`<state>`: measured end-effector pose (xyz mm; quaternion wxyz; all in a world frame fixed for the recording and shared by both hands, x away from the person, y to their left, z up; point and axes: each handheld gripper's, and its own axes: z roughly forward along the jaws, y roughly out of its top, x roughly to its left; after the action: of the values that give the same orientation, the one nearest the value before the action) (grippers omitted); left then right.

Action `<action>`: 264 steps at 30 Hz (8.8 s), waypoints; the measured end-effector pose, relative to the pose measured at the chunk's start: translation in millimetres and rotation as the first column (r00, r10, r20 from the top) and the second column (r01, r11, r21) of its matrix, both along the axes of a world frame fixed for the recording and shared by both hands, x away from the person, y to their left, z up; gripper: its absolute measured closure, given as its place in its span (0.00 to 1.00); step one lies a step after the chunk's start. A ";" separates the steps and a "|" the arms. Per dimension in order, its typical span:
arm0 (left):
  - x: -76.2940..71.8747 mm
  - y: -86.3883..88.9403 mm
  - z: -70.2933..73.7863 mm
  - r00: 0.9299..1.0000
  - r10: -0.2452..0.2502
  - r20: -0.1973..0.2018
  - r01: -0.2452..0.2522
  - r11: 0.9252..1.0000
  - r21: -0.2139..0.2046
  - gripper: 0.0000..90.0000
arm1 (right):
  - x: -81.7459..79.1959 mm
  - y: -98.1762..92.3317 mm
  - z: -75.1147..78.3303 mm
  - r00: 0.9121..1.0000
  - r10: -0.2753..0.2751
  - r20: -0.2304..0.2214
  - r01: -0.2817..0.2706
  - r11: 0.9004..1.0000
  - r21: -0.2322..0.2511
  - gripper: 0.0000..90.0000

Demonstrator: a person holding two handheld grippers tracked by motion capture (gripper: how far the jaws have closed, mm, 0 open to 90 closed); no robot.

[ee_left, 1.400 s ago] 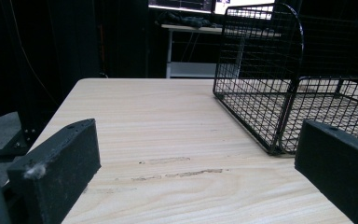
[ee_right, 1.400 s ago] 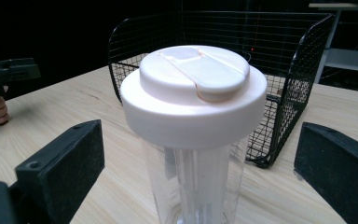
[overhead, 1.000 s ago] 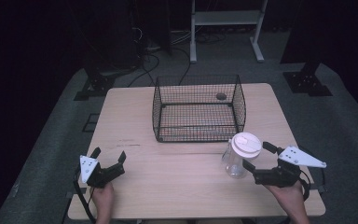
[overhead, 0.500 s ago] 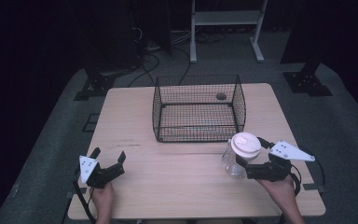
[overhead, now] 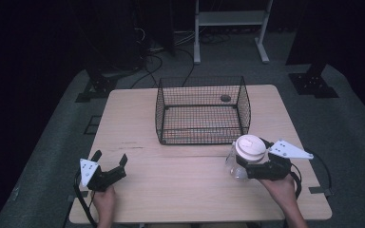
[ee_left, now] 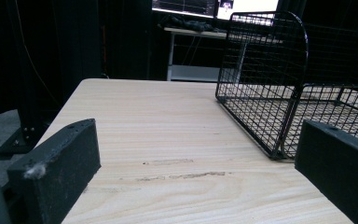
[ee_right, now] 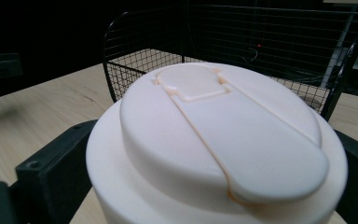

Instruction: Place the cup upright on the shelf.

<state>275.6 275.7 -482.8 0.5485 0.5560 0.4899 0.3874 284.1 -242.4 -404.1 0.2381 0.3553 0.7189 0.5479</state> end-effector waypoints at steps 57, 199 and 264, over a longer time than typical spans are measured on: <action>1.2 -2.0 -0.2 1.000 -0.005 0.000 0.005 1.000 0.006 0.00 | 121.8 102.7 136.2 0.991 0.128 0.044 -0.127 0.991 -0.040 0.05; 1.3 -2.3 -0.1 1.000 -0.008 0.001 0.008 1.000 0.017 0.00 | 219.9 115.2 23.3 0.993 -0.016 -0.118 0.009 0.998 -0.062 0.05; 1.2 -3.7 0.1 1.000 -0.007 0.005 0.007 1.000 0.027 0.00 | 199.7 98.1 54.7 0.999 -0.006 -0.051 0.005 1.000 -0.011 0.00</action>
<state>276.9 272.1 -482.7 0.5436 0.5640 0.4814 0.3933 483.8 -144.3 -349.4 0.2230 0.3698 0.7270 0.5338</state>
